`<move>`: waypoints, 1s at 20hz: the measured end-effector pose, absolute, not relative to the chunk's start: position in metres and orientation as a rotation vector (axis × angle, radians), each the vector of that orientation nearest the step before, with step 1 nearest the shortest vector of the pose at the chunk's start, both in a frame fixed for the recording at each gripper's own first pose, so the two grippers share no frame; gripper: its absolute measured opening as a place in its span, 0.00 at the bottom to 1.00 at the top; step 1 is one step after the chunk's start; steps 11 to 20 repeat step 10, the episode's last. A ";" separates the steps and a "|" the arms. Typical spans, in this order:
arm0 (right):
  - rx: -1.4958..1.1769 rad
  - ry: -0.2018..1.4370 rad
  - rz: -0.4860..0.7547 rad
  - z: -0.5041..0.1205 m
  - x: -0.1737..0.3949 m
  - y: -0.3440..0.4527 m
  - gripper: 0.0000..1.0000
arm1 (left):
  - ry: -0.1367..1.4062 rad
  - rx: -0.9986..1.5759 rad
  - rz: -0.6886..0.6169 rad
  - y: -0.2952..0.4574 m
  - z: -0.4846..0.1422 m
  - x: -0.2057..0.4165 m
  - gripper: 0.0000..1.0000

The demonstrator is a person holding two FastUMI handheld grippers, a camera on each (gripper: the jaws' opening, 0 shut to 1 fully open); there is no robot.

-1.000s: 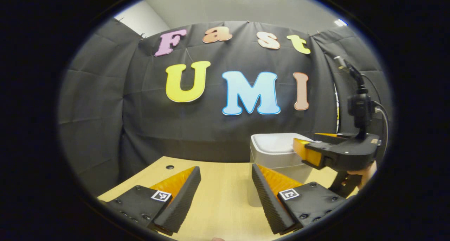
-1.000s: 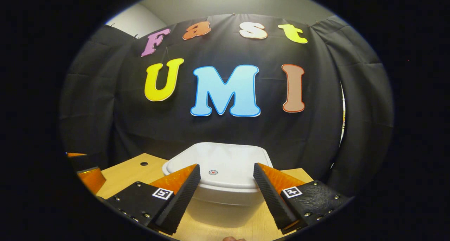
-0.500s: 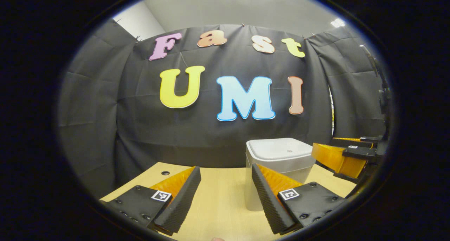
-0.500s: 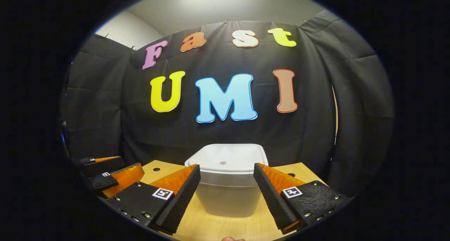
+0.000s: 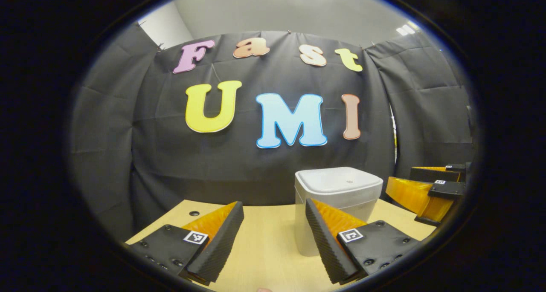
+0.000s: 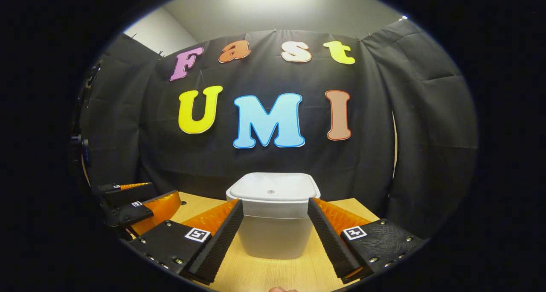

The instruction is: Press the lid of the desktop garbage bin to open it, pick up the crumpled paper on the desktop and throw it into the bin, then pick up the pop can on the desktop and drop it into the bin, and finally close the garbage bin lid.

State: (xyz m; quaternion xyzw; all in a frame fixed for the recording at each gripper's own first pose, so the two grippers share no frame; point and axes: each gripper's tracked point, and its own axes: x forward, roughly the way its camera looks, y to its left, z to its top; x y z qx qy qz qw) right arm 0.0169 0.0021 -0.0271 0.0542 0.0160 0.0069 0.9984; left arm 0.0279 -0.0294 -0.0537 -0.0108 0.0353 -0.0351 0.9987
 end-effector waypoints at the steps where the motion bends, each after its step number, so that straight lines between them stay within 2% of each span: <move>1: 0.101 0.033 0.006 -0.026 0.016 0.002 0.97 | 0.072 -0.023 -0.078 -0.028 -0.056 0.029 0.96; 10: 0.079 -0.042 -0.002 0.008 0.011 0.004 0.97 | 0.034 -0.004 -0.068 -0.017 -0.044 0.025 0.95; 20: 0.079 -0.042 -0.002 0.008 0.011 0.004 0.97 | 0.034 -0.004 -0.068 -0.017 -0.044 0.025 0.95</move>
